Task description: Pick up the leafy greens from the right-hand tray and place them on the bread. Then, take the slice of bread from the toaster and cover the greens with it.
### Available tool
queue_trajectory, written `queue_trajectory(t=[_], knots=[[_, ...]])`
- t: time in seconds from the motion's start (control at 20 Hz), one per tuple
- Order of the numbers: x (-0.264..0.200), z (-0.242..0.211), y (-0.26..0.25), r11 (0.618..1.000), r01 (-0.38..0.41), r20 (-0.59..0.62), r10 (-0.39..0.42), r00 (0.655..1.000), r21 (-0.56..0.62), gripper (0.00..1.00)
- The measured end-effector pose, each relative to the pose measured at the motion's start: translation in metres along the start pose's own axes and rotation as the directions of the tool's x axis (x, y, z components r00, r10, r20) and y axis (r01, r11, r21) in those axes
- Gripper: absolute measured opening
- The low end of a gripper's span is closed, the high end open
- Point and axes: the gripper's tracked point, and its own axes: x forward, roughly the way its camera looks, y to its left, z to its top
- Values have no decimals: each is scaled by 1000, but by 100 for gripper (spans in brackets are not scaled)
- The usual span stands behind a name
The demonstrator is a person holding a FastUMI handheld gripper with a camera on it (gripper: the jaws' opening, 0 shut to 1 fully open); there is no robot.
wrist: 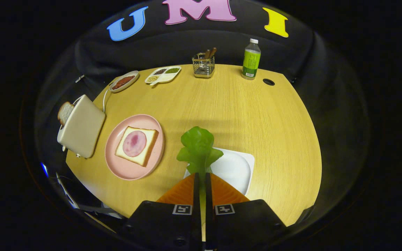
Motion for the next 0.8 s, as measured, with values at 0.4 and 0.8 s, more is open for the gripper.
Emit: queue_trajectory(t=[0.4, 0.8], knots=[[-17, 35, 94, 997, -66, 64, 68, 996, -31, 9], [-1, 60, 170, 990, -118, 71, 124, 990, -83, 9]])
